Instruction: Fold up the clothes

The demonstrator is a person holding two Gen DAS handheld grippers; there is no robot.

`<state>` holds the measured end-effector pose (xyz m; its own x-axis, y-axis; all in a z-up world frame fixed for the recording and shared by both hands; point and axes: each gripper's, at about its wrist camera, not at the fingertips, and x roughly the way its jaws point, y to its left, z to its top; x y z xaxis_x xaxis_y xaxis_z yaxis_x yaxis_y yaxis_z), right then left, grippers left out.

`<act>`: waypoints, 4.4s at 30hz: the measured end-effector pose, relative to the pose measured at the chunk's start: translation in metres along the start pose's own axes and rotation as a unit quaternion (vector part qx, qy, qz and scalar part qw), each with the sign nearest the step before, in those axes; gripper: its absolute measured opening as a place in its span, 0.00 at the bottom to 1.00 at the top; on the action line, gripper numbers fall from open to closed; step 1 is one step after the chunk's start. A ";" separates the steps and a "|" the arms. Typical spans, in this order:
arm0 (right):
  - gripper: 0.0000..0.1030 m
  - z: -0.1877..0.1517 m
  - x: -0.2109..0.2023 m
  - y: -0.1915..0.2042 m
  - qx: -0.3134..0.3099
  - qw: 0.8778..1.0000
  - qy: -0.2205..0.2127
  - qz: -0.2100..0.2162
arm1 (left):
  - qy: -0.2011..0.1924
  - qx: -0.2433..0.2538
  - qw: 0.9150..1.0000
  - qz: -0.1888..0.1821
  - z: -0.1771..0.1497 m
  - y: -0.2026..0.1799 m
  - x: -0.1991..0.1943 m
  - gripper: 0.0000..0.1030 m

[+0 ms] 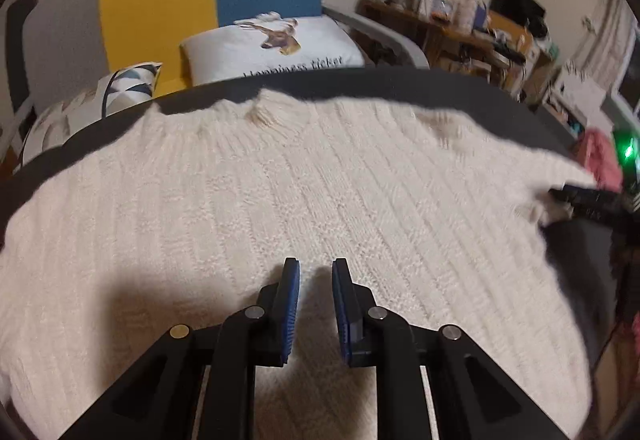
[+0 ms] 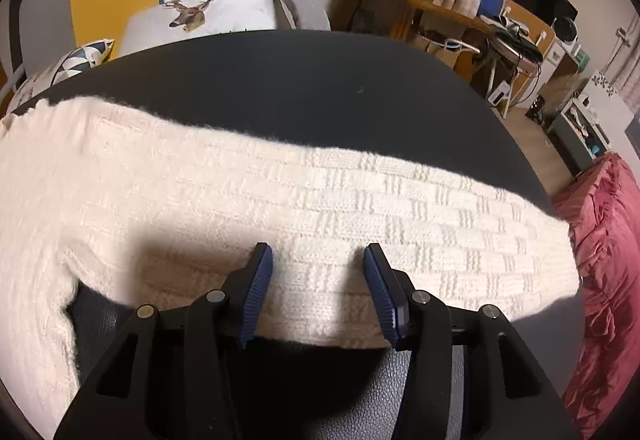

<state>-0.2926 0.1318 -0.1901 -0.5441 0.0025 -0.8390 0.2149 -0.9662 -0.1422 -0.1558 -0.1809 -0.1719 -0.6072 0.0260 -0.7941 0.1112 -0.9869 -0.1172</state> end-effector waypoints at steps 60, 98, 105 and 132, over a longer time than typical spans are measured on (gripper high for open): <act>0.34 -0.084 -0.119 0.195 -0.107 0.965 -0.015 0.240 | -0.075 -0.185 0.980 0.018 -0.179 0.118 -0.148 0.18; 0.75 0.078 0.016 0.278 -0.161 0.959 -0.042 0.230 | -0.026 -0.101 0.994 0.038 0.057 0.188 0.045 0.13; 0.79 0.078 0.012 0.281 -0.155 0.966 -0.053 0.199 | -0.031 -0.146 0.989 0.007 0.062 0.184 0.034 0.14; 0.79 0.024 -0.009 0.017 0.045 0.997 -0.019 0.064 | -0.027 0.056 0.998 0.002 0.025 0.032 0.031 0.15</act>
<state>-0.3036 0.1096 -0.1721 -0.5477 -0.1308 -0.8264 0.2118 -0.9772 0.0143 -0.1906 -0.2161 -0.1850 -0.6485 0.0169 -0.7611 0.0263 -0.9987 -0.0446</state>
